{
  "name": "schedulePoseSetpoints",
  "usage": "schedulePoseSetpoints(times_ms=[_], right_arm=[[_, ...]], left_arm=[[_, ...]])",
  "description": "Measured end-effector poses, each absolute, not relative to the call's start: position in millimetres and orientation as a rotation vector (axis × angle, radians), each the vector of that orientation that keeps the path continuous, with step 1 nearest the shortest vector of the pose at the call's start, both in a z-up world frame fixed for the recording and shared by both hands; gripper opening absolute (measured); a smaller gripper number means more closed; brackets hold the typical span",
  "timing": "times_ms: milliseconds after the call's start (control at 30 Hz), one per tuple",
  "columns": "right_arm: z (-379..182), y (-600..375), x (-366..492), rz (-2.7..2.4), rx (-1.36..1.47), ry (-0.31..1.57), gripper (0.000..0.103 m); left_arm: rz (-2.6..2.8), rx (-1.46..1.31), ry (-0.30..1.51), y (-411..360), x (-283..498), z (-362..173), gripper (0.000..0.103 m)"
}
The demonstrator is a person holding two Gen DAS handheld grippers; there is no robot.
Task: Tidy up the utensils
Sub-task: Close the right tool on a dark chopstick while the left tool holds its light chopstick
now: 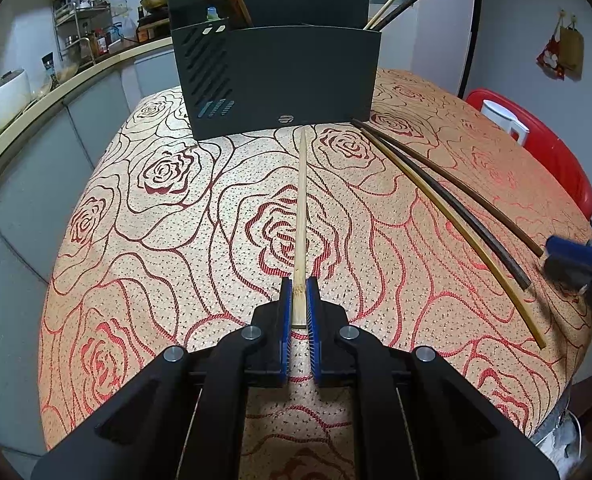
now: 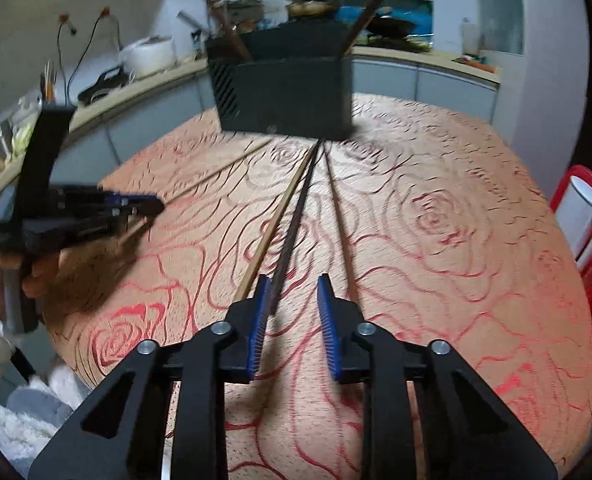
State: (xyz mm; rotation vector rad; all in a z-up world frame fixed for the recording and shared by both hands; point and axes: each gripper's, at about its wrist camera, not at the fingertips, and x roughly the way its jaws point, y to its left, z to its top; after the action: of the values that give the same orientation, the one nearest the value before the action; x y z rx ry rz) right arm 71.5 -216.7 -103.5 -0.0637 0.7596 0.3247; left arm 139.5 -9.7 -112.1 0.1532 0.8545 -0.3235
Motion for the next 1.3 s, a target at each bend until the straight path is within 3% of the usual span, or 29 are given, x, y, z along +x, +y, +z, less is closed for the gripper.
schedulePoseSetpoints(times_ms=[867, 1300], right_arm=[[-118, -156, 79, 0.401, -0.130, 0.739, 0.011], [-73, -199, 79, 0.320, -0.018, 0.650, 0.009]], left_arm=[[-0.321, 0.155, 0.843, -14, 137, -110, 0.007], [-0.322, 0.121, 0.755, -2, 125, -73, 0.007]])
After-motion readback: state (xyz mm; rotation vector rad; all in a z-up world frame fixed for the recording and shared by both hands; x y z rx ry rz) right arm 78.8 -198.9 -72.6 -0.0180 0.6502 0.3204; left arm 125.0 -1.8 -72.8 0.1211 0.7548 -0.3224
